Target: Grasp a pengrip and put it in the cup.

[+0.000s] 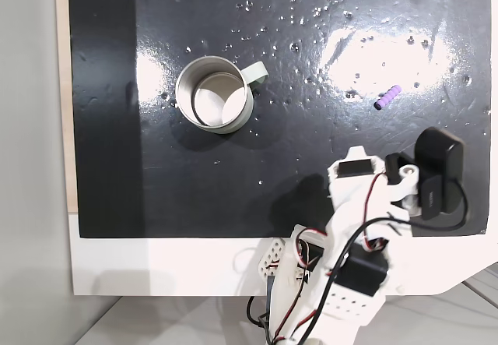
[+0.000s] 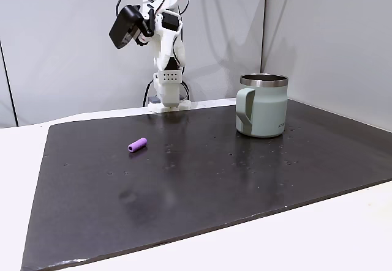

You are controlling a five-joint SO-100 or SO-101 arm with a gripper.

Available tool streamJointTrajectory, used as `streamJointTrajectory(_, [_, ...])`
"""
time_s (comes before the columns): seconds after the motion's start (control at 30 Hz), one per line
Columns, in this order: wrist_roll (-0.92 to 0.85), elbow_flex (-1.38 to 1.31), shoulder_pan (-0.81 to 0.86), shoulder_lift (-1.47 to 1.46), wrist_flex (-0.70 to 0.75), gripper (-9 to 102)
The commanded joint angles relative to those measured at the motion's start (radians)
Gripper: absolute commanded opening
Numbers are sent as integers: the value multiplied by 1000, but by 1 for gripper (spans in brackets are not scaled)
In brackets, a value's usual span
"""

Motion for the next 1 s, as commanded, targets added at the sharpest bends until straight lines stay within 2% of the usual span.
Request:
streamJointTrajectory(0.0, [-64,-175,21,-121,14,5])
streamJointTrajectory(0.17, [-160,-339,25,-314,46,5])
streamJointTrajectory(0.5, [-459,-545,104,-658,49,10])
streamJointTrajectory(0.57, [-477,-586,132,-724,29,11])
streamJointTrajectory(0.73, [-509,-658,196,-888,-58,22])
streamJointTrajectory(0.97, [-494,-735,198,-1074,-69,24])
